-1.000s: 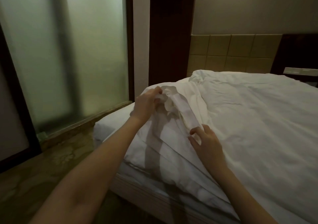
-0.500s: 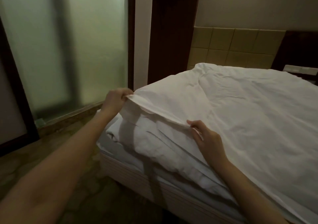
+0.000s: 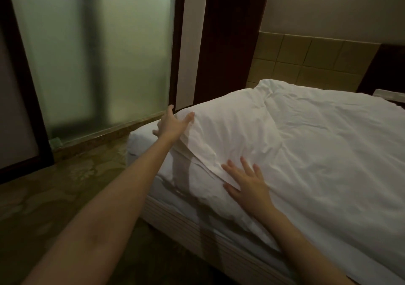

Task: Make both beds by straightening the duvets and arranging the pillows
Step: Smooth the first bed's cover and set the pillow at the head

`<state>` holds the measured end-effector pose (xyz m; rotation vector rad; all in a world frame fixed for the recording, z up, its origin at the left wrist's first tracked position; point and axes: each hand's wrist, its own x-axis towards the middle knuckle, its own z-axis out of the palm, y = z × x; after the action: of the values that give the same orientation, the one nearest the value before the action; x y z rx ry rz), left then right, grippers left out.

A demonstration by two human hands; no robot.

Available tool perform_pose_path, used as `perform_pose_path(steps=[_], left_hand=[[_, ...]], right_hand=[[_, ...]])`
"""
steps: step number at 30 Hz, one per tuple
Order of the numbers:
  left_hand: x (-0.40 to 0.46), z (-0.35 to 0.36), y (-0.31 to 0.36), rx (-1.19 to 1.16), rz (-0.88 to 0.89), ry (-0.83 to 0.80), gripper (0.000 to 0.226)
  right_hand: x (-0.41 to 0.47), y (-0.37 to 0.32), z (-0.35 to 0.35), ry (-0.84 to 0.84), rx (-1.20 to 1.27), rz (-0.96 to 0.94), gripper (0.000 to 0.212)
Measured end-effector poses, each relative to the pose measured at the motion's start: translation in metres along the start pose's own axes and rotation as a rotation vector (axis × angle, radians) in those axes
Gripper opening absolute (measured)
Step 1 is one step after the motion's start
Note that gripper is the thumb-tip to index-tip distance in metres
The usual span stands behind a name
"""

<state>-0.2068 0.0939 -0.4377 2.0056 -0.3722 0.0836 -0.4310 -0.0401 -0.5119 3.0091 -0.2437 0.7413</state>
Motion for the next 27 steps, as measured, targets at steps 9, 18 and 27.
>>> perform_pose_path(steps=[9,18,27], left_hand=[[0.002,0.018,-0.019,-0.088,-0.019,-0.055,0.061],[-0.007,-0.004,0.007,-0.086,0.205,-0.051,0.043],[-0.032,-0.084,0.030,-0.112,0.345,-0.013,0.045]], right_hand=[[-0.010,0.015,0.017,0.083,0.369,0.121,0.066],[-0.013,0.018,0.016,0.090,0.349,0.191,0.033],[-0.017,-0.024,-0.038,0.320,0.216,0.014,0.032]])
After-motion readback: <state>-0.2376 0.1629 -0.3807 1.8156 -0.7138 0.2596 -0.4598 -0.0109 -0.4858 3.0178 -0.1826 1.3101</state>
